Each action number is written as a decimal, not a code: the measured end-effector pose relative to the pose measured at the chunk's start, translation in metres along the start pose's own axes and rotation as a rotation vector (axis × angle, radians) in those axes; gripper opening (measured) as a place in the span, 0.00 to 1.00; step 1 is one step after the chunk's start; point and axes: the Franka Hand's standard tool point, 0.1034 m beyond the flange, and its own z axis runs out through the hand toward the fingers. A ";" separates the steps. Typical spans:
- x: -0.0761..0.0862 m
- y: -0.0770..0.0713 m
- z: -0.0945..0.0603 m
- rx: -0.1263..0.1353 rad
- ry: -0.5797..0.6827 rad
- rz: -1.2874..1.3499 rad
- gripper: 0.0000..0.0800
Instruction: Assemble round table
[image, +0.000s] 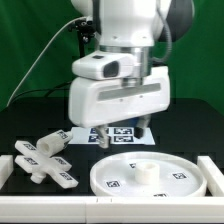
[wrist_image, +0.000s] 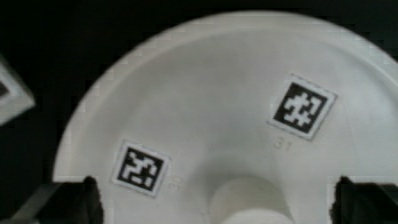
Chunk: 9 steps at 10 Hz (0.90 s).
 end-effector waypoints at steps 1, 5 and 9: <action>-0.020 0.009 -0.006 0.001 -0.002 0.124 0.81; -0.037 0.010 -0.008 0.010 -0.005 0.418 0.81; -0.062 0.026 -0.008 0.048 -0.014 0.684 0.81</action>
Offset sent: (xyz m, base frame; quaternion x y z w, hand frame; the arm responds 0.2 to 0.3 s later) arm 0.0000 0.0000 0.0000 0.0000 0.0000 0.1296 0.9916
